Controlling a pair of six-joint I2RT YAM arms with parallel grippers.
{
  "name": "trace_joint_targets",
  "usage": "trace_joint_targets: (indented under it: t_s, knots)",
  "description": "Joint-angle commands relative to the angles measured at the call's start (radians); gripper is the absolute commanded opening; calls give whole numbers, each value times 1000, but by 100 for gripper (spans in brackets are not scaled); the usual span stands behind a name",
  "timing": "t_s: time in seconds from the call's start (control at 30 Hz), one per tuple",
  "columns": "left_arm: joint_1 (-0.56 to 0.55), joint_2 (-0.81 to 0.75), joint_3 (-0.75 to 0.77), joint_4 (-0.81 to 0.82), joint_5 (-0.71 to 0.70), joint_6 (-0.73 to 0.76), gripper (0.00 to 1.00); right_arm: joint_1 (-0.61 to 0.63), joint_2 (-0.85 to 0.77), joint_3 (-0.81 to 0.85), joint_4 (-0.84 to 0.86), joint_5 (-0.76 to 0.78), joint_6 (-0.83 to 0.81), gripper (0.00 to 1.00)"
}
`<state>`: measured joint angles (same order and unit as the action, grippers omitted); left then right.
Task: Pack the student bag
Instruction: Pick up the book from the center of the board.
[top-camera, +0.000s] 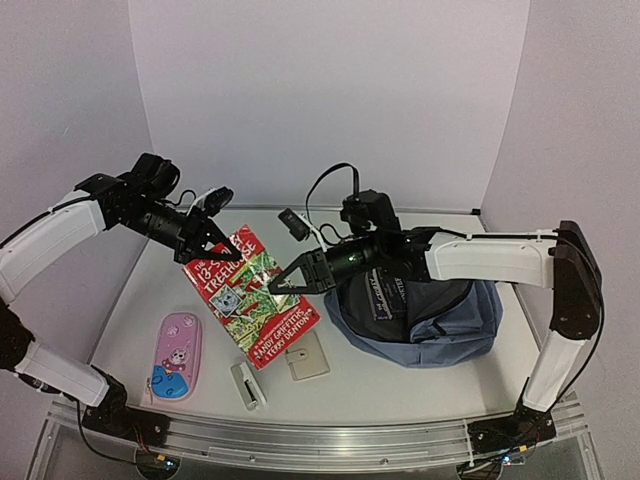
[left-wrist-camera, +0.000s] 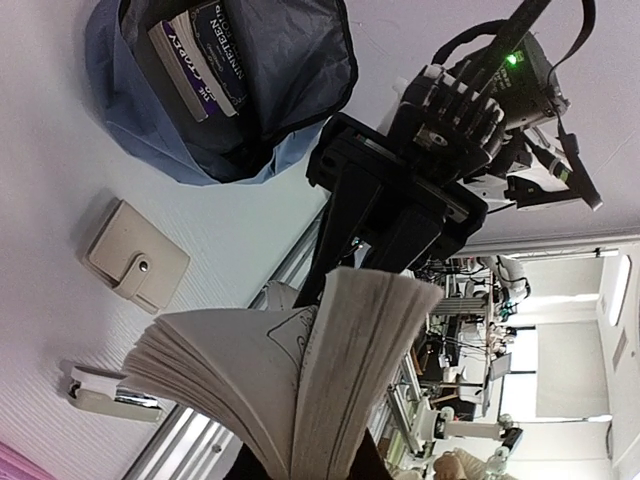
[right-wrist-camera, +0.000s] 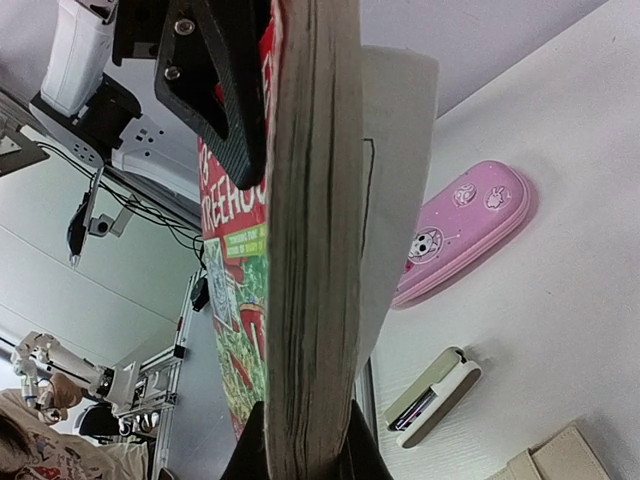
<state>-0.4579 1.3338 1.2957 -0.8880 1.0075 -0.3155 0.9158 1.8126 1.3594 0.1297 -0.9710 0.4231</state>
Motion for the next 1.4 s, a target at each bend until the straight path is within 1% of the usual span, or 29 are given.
trace_joint_targets:
  t_s: [0.0, 0.03, 0.07, 0.17, 0.2, 0.37, 0.5, 0.63, 0.7, 0.77, 0.87, 1.03, 1.17, 1.27, 1.37]
  knots:
    - [-2, -36, -7, 17, -28, -10, 0, -25, -64, 30, 57, 82, -8, 28]
    - [-2, -48, -16, 34, -46, -24, 0, -38, -75, 21, 59, 114, -1, 49]
    - [-2, -63, -25, 55, -69, -43, 0, -51, -87, 11, 59, 153, 10, 66]
    - [1, -115, -47, 118, -166, -109, 0, -83, -150, -37, 64, 272, 43, 93]
    - [3, -138, -62, 148, -202, -138, 0, -87, -173, -53, 67, 306, 50, 97]
    - [5, -259, -157, 366, -391, -332, 0, -89, -269, -139, 133, 450, 154, 98]
    - [6, -356, -252, 568, -489, -453, 0, -90, -333, -234, 226, 525, 269, 98]
    - [7, -410, -341, 755, -522, -567, 0, -90, -349, -319, 374, 480, 381, 98]
    - [6, -417, -366, 813, -520, -599, 0, -89, -326, -342, 443, 442, 425, 98]
    - [7, -415, -376, 855, -505, -625, 0, -81, -291, -348, 499, 391, 465, 98]
    - [7, -408, -386, 883, -479, -646, 0, -64, -235, -347, 574, 353, 509, 98]
    - [6, -419, -415, 947, -442, -677, 0, -50, -159, -327, 615, 332, 535, 98]
    - [5, -425, -421, 958, -423, -690, 0, -46, -101, -308, 661, 300, 563, 97]
    - [5, -426, -424, 959, -405, -694, 0, -43, -70, -293, 723, 267, 595, 92]
    - [6, -419, -429, 970, -366, -694, 0, -40, -50, -276, 779, 254, 624, 77]
